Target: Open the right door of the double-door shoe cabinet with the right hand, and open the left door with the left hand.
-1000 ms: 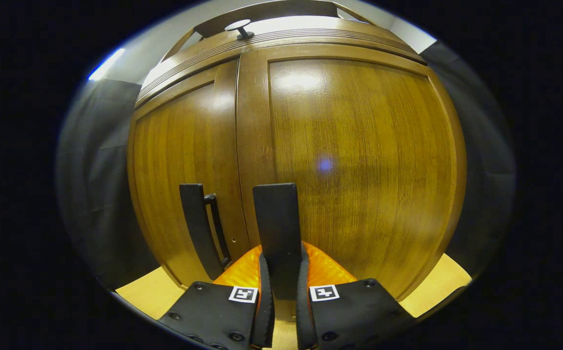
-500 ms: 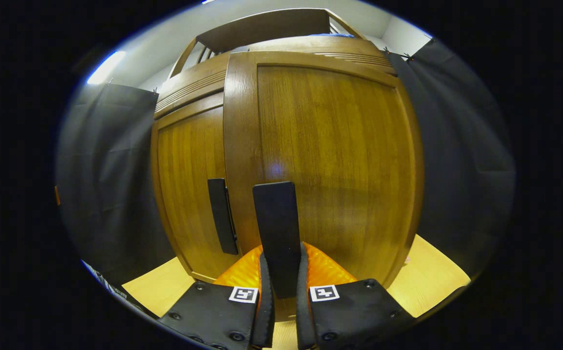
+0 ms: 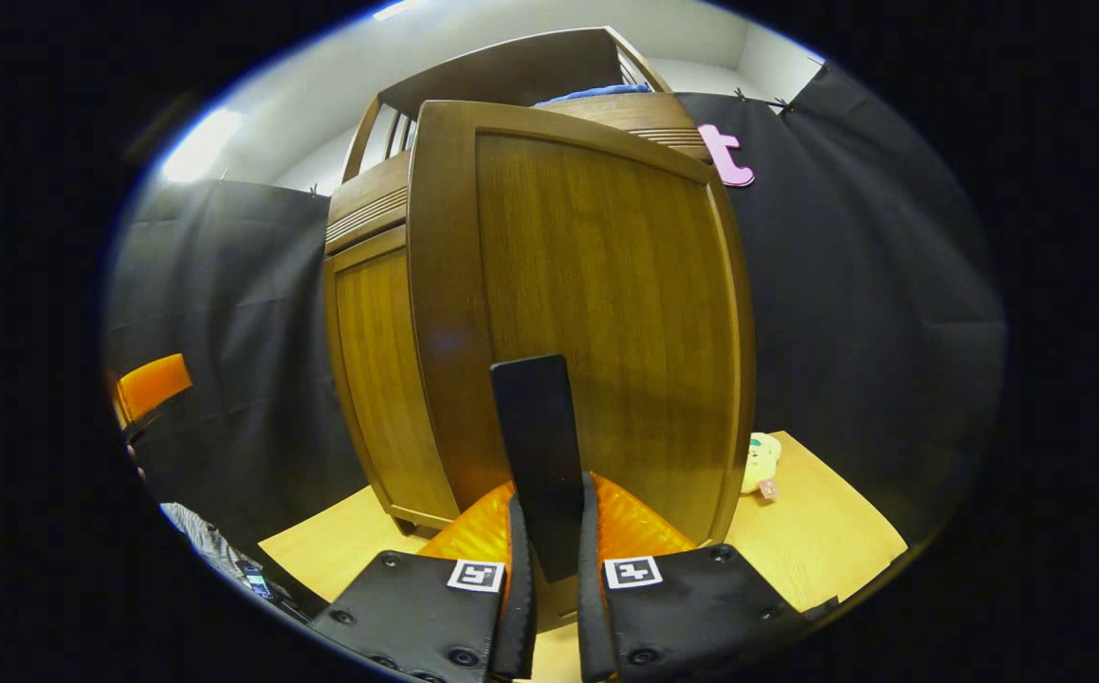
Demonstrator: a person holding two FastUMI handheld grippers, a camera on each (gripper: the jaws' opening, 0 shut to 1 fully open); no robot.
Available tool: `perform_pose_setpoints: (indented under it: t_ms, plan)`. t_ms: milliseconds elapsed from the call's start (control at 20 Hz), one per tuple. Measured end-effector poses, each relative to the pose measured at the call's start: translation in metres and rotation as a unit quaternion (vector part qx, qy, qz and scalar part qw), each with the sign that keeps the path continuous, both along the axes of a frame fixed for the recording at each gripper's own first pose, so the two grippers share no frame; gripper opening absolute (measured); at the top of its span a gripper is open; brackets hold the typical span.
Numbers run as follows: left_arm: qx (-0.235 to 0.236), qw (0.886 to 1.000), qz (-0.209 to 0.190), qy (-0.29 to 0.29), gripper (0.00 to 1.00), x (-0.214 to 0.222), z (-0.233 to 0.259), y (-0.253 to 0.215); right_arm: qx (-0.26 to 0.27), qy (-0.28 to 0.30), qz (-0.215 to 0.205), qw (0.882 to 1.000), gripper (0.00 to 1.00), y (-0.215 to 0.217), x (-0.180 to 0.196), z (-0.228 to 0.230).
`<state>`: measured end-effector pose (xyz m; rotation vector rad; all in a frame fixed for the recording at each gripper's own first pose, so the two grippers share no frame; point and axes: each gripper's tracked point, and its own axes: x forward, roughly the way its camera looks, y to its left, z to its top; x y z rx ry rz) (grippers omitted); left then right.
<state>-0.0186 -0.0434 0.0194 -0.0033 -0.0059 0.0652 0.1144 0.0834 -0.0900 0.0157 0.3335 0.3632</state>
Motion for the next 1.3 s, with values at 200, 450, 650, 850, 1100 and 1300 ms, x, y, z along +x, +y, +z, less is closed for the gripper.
perform_pose_setpoints:
  t_ms: [200, 450, 650, 850, 1100, 1300]
  plan:
    - [-0.009, 1.0, -0.008, 0.008, 0.91, 0.003, -0.009, -0.019, -0.008, 0.007, -0.003, 1.0, 0.25, -0.022, -0.013, 0.008]
    - [-0.008, 1.0, -0.015, 0.01, 0.98, 0.007, -0.015, -0.037, -0.006, 0.003, -0.012, 1.0, 0.3, -0.052, -0.025, 0.015]
    - [-0.004, 1.0, -0.02, 0.02, 0.94, 0.011, -0.028, -0.048, -0.003, 0.004, -0.023, 1.0, 0.25, -0.068, -0.026, 0.019]
    - [-0.007, 0.999, -0.028, 0.024, 0.94, 0.012, -0.033, -0.057, -0.01, 0.002, -0.041, 0.999, 0.2, -0.092, -0.03, 0.024]
    - [-0.002, 0.999, -0.04, 0.027, 0.98, 0.014, -0.039, -0.065, -0.014, -0.003, -0.096, 0.995, 0.18, -0.134, -0.026, 0.03]
    - [-0.006, 0.998, -0.05, 0.028, 0.92, 0.015, -0.04, -0.074, 0.003, -0.005, -0.117, 0.993, 0.11, -0.162, -0.023, 0.033]
